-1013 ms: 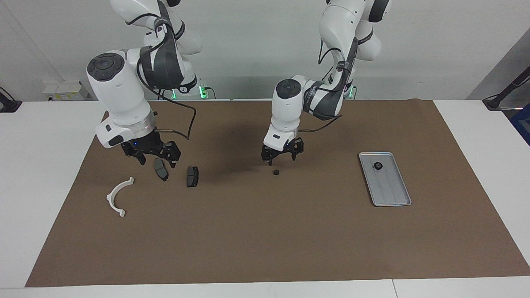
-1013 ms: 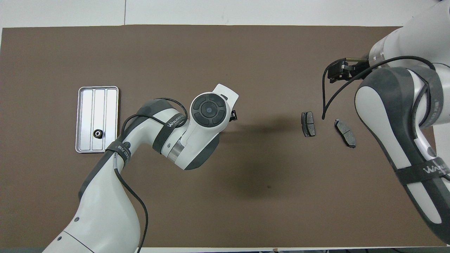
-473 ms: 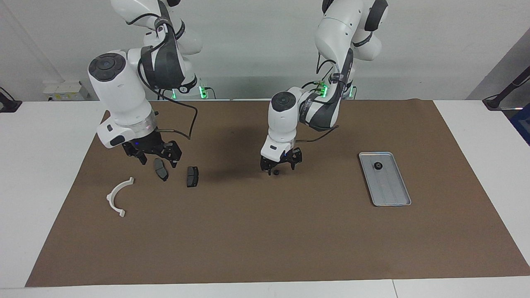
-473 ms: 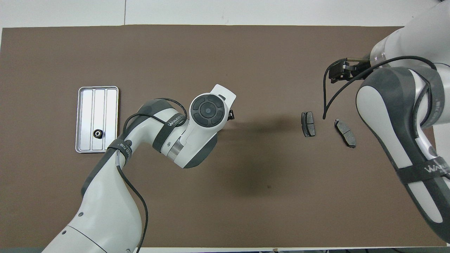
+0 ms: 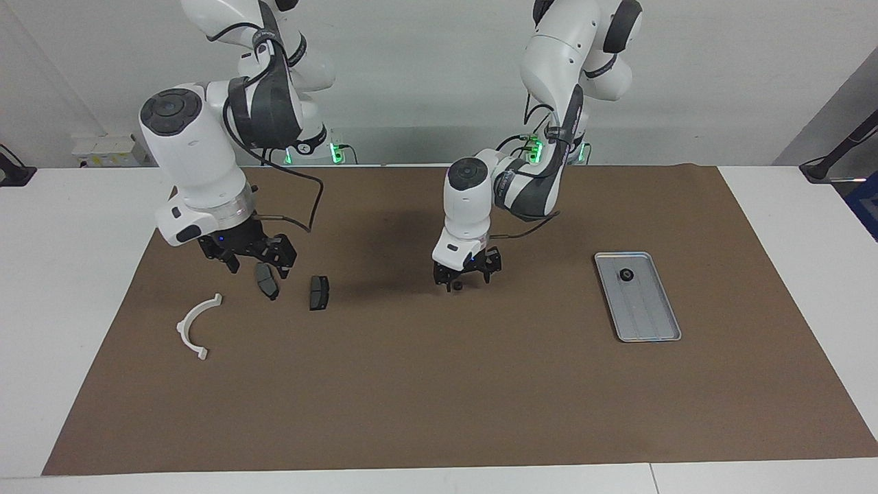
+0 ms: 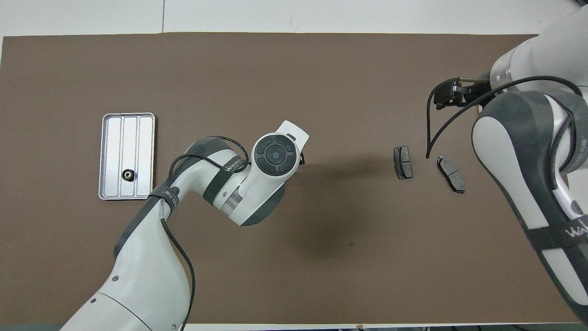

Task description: Pick bearing gear from pile to tray

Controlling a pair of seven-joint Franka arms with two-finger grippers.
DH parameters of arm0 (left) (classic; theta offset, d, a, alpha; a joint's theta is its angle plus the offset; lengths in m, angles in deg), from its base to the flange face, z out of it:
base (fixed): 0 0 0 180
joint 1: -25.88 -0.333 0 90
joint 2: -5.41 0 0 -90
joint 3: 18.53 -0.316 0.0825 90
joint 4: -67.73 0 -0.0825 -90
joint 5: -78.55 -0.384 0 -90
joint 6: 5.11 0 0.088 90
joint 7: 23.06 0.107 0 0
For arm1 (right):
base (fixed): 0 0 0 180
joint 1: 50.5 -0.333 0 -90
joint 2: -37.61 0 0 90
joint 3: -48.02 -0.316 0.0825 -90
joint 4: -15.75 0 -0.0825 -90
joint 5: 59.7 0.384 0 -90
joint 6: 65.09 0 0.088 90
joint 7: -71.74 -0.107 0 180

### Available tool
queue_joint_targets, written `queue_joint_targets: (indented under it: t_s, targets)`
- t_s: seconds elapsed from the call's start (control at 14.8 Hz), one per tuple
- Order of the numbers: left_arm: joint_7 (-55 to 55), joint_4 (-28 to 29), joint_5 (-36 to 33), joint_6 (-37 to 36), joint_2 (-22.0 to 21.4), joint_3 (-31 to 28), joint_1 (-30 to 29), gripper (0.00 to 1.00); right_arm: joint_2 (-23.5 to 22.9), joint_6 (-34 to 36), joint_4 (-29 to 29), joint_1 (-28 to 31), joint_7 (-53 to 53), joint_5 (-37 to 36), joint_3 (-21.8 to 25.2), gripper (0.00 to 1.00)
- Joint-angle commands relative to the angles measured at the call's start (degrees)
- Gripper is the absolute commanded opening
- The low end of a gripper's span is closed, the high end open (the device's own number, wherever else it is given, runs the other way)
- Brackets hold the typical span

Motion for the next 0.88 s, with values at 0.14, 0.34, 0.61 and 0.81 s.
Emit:
queue_joint_targets:
  t_s: [0.14,0.34,0.61,0.81]
  targets:
    - [-1.1,2.0,-1.3,1.6,-1.0,-0.7,0.9,1.00,10.6,0.3,-7.8,0.4,10.6,0.6,-0.1,1.00]
    - [-1.2,2.0,-1.3,1.7,-1.0,-0.7,1.5,1.00,15.0,2.2,-9.0,0.1,11.2,0.6,-0.1,1.00]
    - [-1.2,2.8,-1.2,2.7,-1.1,-0.7,1.6,1.00,18.1,8.3,-7.9,0.4,13.7,0.8,-0.1,1.00]
    - [-1.2,2.8,-1.2,2.9,-1.1,-0.7,1.5,1.00,18.2,15.6,-6.6,0.5,16.6,2.6,1.3,1.00]
